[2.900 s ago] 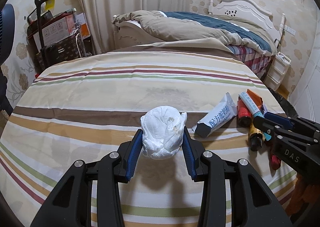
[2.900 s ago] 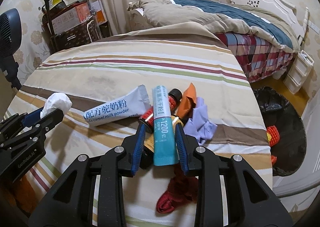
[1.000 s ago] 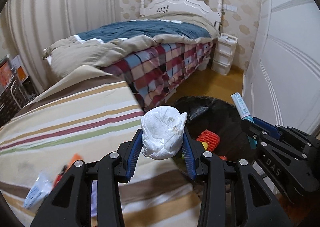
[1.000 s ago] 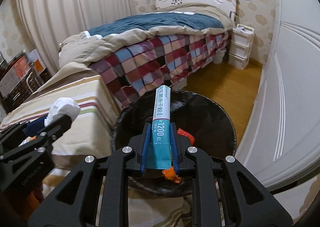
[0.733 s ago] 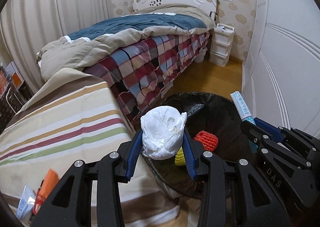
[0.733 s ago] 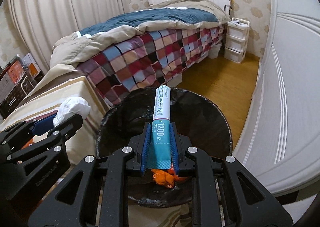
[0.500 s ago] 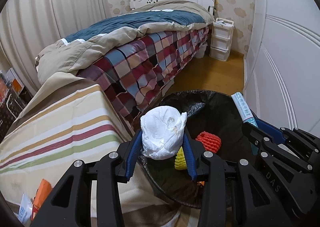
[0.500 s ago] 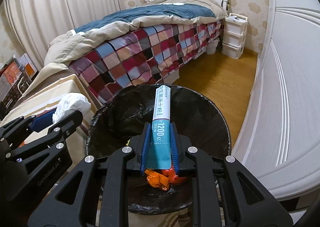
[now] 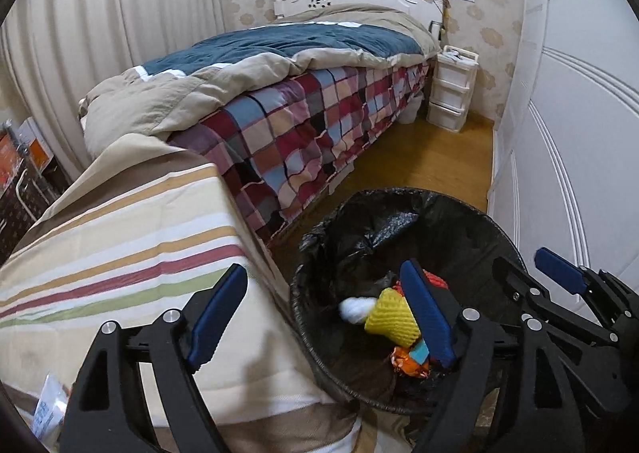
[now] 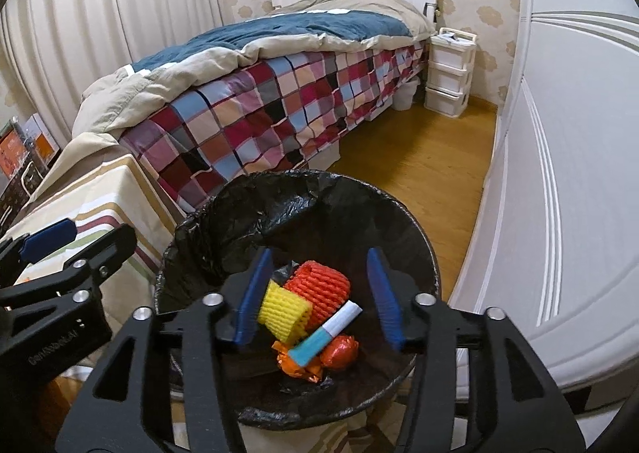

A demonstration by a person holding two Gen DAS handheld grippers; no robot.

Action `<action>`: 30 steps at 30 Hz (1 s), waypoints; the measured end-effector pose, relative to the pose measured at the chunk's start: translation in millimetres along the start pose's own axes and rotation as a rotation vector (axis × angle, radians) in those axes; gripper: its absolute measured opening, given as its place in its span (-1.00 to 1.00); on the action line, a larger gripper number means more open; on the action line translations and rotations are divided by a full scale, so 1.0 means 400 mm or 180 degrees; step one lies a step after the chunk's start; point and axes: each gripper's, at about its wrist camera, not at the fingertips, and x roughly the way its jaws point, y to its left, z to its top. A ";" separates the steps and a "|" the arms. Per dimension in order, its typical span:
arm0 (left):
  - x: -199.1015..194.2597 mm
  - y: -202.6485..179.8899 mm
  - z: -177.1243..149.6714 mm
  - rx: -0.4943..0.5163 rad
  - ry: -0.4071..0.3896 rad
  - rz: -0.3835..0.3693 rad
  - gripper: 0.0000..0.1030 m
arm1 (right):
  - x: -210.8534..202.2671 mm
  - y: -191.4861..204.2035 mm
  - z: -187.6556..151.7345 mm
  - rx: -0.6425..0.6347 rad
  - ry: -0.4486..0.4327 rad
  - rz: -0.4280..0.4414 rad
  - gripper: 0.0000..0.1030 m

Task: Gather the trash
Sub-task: 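Carry the tissue and tube over the black bin and open both tools, then move both tools back toward the trash on the bed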

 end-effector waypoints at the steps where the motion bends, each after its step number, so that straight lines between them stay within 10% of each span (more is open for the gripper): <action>1: -0.012 0.009 -0.004 -0.0024 -0.0010 -0.0004 0.55 | -0.010 0.003 -0.003 0.0004 -0.0008 0.0006 0.05; 30: -0.343 0.469 -0.347 -0.0816 0.0003 0.0730 0.60 | -0.250 0.394 -0.242 -0.0759 0.0094 0.0710 0.21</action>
